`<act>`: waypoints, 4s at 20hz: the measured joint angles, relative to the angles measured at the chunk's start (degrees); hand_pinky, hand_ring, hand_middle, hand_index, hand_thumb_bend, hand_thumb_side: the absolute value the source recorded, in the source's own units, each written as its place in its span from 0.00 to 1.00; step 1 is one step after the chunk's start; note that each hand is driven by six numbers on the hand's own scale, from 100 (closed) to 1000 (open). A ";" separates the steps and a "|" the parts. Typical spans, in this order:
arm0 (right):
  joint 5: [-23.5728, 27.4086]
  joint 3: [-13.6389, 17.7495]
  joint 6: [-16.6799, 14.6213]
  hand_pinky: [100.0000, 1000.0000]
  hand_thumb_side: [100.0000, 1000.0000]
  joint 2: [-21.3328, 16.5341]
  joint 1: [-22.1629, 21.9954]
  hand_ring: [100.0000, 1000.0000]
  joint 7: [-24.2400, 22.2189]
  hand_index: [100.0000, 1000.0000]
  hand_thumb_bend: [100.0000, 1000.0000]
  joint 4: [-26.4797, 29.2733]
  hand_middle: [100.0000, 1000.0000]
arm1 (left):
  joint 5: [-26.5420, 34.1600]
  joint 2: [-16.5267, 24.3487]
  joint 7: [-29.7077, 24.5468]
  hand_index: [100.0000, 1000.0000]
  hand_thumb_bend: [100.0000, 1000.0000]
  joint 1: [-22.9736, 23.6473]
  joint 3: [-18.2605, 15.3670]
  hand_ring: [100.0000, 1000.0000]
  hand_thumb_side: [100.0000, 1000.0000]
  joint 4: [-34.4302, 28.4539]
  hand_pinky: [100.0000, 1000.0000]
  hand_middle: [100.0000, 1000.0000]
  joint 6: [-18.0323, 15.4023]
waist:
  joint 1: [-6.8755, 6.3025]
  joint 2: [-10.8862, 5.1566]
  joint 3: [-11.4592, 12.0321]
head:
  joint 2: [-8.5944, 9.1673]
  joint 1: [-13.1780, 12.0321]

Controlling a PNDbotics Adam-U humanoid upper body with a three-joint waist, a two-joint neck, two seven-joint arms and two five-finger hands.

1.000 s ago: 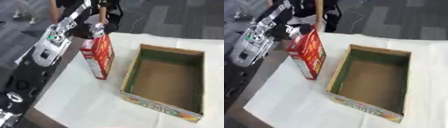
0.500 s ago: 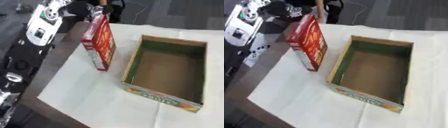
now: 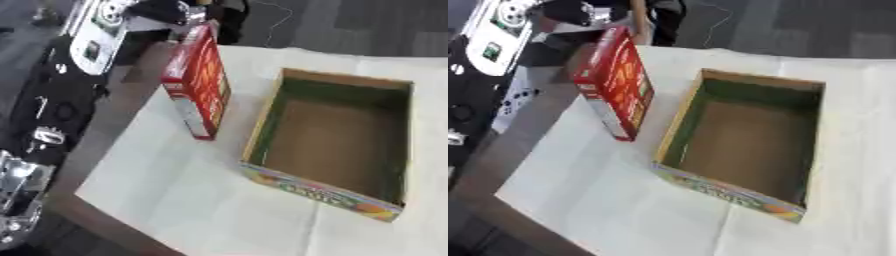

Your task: Pick up objects on the table and place them in the box.

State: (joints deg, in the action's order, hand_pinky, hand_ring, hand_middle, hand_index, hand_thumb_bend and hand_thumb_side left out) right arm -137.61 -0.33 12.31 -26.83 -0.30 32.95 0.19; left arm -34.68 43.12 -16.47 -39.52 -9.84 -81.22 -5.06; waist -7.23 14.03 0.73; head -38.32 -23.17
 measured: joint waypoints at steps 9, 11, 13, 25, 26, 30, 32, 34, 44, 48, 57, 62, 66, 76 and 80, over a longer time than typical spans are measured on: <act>0.01 0.00 0.12 0.32 1.00 0.01 -0.23 0.45 -0.36 0.72 0.00 0.00 0.57 | -4.46 -4.07 -1.09 0.90 0.47 -0.04 -0.02 0.79 0.72 2.84 0.63 0.86 -0.37 | 0.11 -0.20 0.18 | -0.26 0.54; 0.02 0.00 0.18 0.32 1.00 0.01 -0.23 0.45 -0.42 0.72 0.00 0.00 0.57 | -5.90 -3.91 -1.35 0.90 0.52 0.28 -0.02 0.77 0.75 3.47 0.61 0.85 -0.62 | -0.05 -0.18 0.18 | -0.34 0.54; 0.04 0.00 0.30 0.32 1.00 0.00 -0.24 0.45 -0.49 0.72 0.00 0.00 0.57 | -7.73 -3.06 -1.69 0.89 0.57 0.37 -0.01 0.74 0.77 4.16 0.57 0.83 -0.96 | -0.24 -0.18 0.18 | -0.65 0.54; 0.21 0.00 0.72 0.32 1.00 0.00 -0.56 0.45 -0.74 0.72 0.00 0.00 0.57 | -23.06 -1.85 -0.21 0.70 0.69 0.73 -0.60 0.53 0.83 3.36 0.34 0.61 1.85 | -0.42 -0.18 0.44 | -1.26 0.54; 0.22 0.00 0.73 0.32 1.00 0.00 -0.57 0.45 -0.74 0.72 0.00 0.00 0.57 | -24.33 -1.85 -0.28 0.69 0.70 0.71 -0.73 0.52 0.84 3.34 0.32 0.59 2.31 | -0.42 -0.18 0.44 | -1.26 0.54; 0.24 0.00 0.73 0.32 1.00 0.00 -0.70 0.45 -0.75 0.72 0.00 0.00 0.57 | -29.10 -1.88 -0.79 0.66 0.75 0.52 -1.08 0.47 0.86 3.31 0.26 0.55 3.89 | -0.42 -0.18 0.44 | -1.45 0.54; 0.29 0.00 0.74 0.32 1.00 0.00 -0.72 0.45 -0.75 0.72 0.00 0.00 0.57 | -31.75 -2.09 -1.23 0.62 0.73 0.12 -1.29 0.44 0.82 3.09 0.20 0.52 4.69 | -0.42 -0.18 0.45 | -1.72 0.54; 0.44 0.00 0.75 0.32 1.00 0.00 -0.80 0.45 -0.76 0.72 0.00 0.00 0.57 | -34.32 -3.27 -1.43 0.61 0.69 -0.38 -2.04 0.44 0.83 2.33 0.19 0.51 6.00 | -0.39 -0.18 0.60 | -1.86 0.54; 2.43 0.03 2.07 0.32 1.00 0.59 -3.81 0.44 -3.01 0.72 0.00 0.00 0.56 | -38.84 -15.02 -5.60 0.66 0.54 -0.80 -6.96 0.52 0.96 -1.20 0.21 0.61 11.41 | -0.69 -0.20 2.81 | -4.38 0.44; 3.43 0.03 3.24 0.32 1.00 0.60 -5.19 0.44 -4.40 0.72 0.00 0.01 0.56 | -39.39 -17.93 -7.89 0.70 0.53 -1.45 -8.32 0.52 0.98 1.57 0.20 0.63 11.78 | -1.30 -0.40 3.83 | -5.45 0.44; 4.43 0.01 3.54 0.32 1.00 1.12 -6.88 0.44 -6.68 0.72 0.00 0.01 0.56 | -39.56 -20.98 -11.91 0.78 0.45 -2.12 -10.26 0.49 1.00 5.40 0.13 0.60 12.22 | -2.25 -1.00 4.95 | -5.75 0.51; 4.49 0.01 3.64 0.32 1.00 1.42 -7.81 0.44 -7.81 0.72 0.00 0.01 0.56 | -39.49 -21.34 -13.71 0.78 0.46 -4.34 -10.80 0.49 1.00 12.57 0.15 0.60 12.76 | -2.87 -2.05 5.95 | -5.77 1.47; 4.35 -0.02 3.44 0.32 1.00 1.59 -8.52 0.44 -9.02 0.72 0.00 0.01 0.57 | -38.55 -20.93 -13.71 0.78 0.48 -6.92 -10.93 0.49 1.00 20.56 0.17 0.59 12.60 | -3.16 -3.11 6.47 | -5.78 2.53; 2.86 -0.04 2.26 0.32 1.00 2.10 -8.39 0.44 -10.30 0.72 0.00 0.01 0.57 | -41.83 -16.22 -10.26 0.71 0.71 -12.25 -6.68 0.43 0.95 32.26 0.22 0.53 10.07 | -3.28 -3.70 6.03 | -5.78 3.09; 2.41 -0.03 2.11 0.33 1.00 2.08 -8.20 0.44 -10.14 0.72 0.00 0.01 0.57 | -47.82 -13.88 -9.66 0.68 0.94 -16.22 -3.99 0.41 0.91 38.13 0.26 0.52 8.87 | -3.30 -3.66 5.86 | -5.78 3.09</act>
State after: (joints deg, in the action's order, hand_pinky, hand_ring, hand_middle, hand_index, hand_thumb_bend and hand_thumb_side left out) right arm -135.21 -0.37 14.42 -24.76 -8.50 22.81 0.20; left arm -82.49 29.24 -26.13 -55.74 -13.82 -43.09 3.81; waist -10.53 10.37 6.60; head -44.10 -20.07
